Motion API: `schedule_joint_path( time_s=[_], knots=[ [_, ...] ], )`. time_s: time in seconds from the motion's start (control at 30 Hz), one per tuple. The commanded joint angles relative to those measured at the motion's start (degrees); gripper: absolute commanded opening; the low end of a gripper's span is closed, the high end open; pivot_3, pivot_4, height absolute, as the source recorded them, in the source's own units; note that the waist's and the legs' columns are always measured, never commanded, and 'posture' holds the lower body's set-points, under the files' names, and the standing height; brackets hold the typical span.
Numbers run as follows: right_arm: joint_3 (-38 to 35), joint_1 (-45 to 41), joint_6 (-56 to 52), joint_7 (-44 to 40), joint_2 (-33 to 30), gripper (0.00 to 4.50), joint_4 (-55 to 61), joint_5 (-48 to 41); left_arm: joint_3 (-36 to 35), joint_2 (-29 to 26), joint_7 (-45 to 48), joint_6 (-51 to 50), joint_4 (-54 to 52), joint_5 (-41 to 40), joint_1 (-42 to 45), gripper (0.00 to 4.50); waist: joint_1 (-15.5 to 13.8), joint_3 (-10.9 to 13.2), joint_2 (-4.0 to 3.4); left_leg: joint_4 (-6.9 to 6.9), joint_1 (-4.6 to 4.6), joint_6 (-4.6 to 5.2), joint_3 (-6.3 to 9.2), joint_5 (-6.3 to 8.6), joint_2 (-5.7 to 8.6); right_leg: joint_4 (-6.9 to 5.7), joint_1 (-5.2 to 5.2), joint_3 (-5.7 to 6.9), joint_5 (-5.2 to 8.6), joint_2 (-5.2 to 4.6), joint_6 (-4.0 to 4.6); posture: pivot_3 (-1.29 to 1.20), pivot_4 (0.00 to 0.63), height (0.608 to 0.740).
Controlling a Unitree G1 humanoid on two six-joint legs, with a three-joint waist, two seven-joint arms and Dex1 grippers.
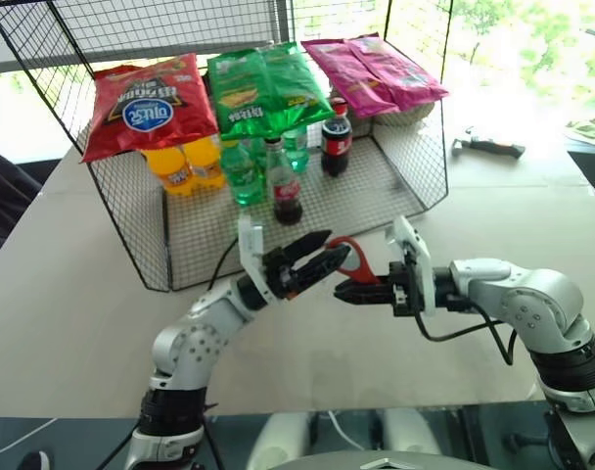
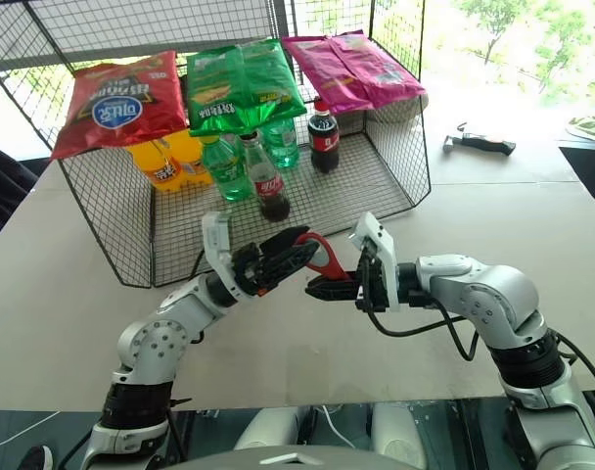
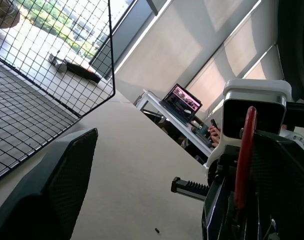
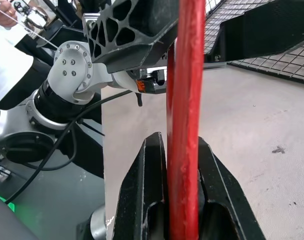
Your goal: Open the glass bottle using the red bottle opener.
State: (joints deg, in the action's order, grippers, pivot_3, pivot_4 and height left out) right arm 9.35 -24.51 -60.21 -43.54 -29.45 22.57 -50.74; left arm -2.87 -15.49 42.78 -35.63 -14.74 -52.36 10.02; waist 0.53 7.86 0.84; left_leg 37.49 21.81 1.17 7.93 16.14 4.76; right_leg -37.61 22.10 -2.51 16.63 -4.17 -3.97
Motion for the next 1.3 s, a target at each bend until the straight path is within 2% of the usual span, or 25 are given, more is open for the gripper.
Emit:
schedule_joint_path(
  time_s=[0.03, 0.17, 0.27, 0.4, 0.57, 0.7, 0.83, 1.17, 1.3],
  knots=[
    [-3.3, 1.1, 3.6, 3.1, 1.5, 0.0, -0.7, 2.1, -3.9, 0.3, -1.7, 2.9, -3.2, -0.8, -1.4, 4.46, 0.0, 0.0, 0.0, 0.0, 0.0, 0.0, 0.0, 0.0, 0.0, 0.0, 0.0, 0.0, 0.0, 0.0, 0.0, 0.0, 0.15, 0.74],
    [-7.5, 3.0, 12.7, 8.4, 3.2, 0.0, -6.1, 9.6, -6.1, -0.4, -2.8, 6.6, -5.5, 2.1, -5.4, 4.46, 0.1, 0.0, 0.0, -0.01, -0.01, 0.0, -0.02, 0.0, 0.0, 0.0, 0.01, -0.02, 0.0, 0.01, 0.0, 0.0, 0.15, 0.74],
    [-11.2, 4.6, 17.5, 10.8, 4.6, 0.0, -7.5, 11.8, -6.6, -1.3, -3.0, 10.1, -7.1, 5.7, -8.7, 4.46, -0.2, 0.0, 0.0, -0.02, 0.0, 0.0, -0.02, 0.0, 0.01, 0.0, 0.02, -0.02, 0.0, 0.01, 0.0, 0.0, 0.15, 0.74],
    [-14.7, 4.9, 26.0, 16.0, 7.5, 0.0, -8.5, 17.3, -6.1, -1.7, -4.7, 19.9, -6.7, 16.5, -11.2, 4.46, -0.2, 0.0, -0.01, -0.05, -0.02, -0.01, -0.05, 0.0, 0.0, 0.01, 0.02, -0.05, 0.0, 0.01, 0.0, 0.0, 0.15, 0.74],
    [-14.4, 3.8, 37.8, 18.7, 9.3, 0.0, -11.0, 25.8, -7.5, 1.0, -10.3, 27.9, -1.7, 23.2, -6.7, 4.46, -0.5, 0.0, -0.01, -0.05, -0.04, -0.02, -0.05, -0.01, 0.01, -0.06, 0.01, -0.02, -0.01, 0.02, 0.0, 0.0, 0.15, 0.74],
    [-12.1, 2.6, 46.0, 18.9, 9.7, 0.0, -13.7, 32.5, -7.3, 1.1, -13.0, 30.2, 3.6, 26.7, -1.2, 4.46, -0.3, 0.0, -0.01, -0.05, -0.04, -0.03, -0.05, -0.01, 0.02, -0.07, 0.02, -0.02, -0.03, 0.05, 0.02, 0.0, 0.15, 0.74],
    [-12.5, 1.3, 48.3, 20.5, 11.7, 0.0, -16.1, 34.2, -6.9, 0.8, -13.6, 31.1, 8.6, 28.2, 4.3, 4.46, 0.0, 0.0, 0.0, -0.05, -0.03, -0.03, -0.05, -0.02, 0.02, -0.09, 0.05, -0.01, -0.03, 0.09, 0.02, 0.0, 0.15, 0.74],
    [-12.2, 2.7, 49.2, 20.4, 13.3, 0.0, -15.3, 35.1, -6.5, 0.6, -14.5, 34.2, 16.9, 32.7, 10.0, 4.46, 0.2, 0.0, 0.0, -0.04, -0.01, -0.04, -0.06, -0.03, 0.03, -0.11, 0.1, -0.03, -0.03, 0.09, 0.02, 0.0, 0.15, 0.74],
    [-11.4, 3.2, 48.7, 20.3, 14.1, 0.0, -14.3, 35.0, -5.6, 0.7, -13.1, 34.3, 23.7, 33.7, 13.0, 4.46, 0.2, 0.0, 0.0, -0.02, -0.02, -0.05, -0.05, -0.03, 0.03, -0.15, 0.09, -0.02, -0.03, 0.1, 0.02, 0.0, 0.15, 0.74]
  ],
)
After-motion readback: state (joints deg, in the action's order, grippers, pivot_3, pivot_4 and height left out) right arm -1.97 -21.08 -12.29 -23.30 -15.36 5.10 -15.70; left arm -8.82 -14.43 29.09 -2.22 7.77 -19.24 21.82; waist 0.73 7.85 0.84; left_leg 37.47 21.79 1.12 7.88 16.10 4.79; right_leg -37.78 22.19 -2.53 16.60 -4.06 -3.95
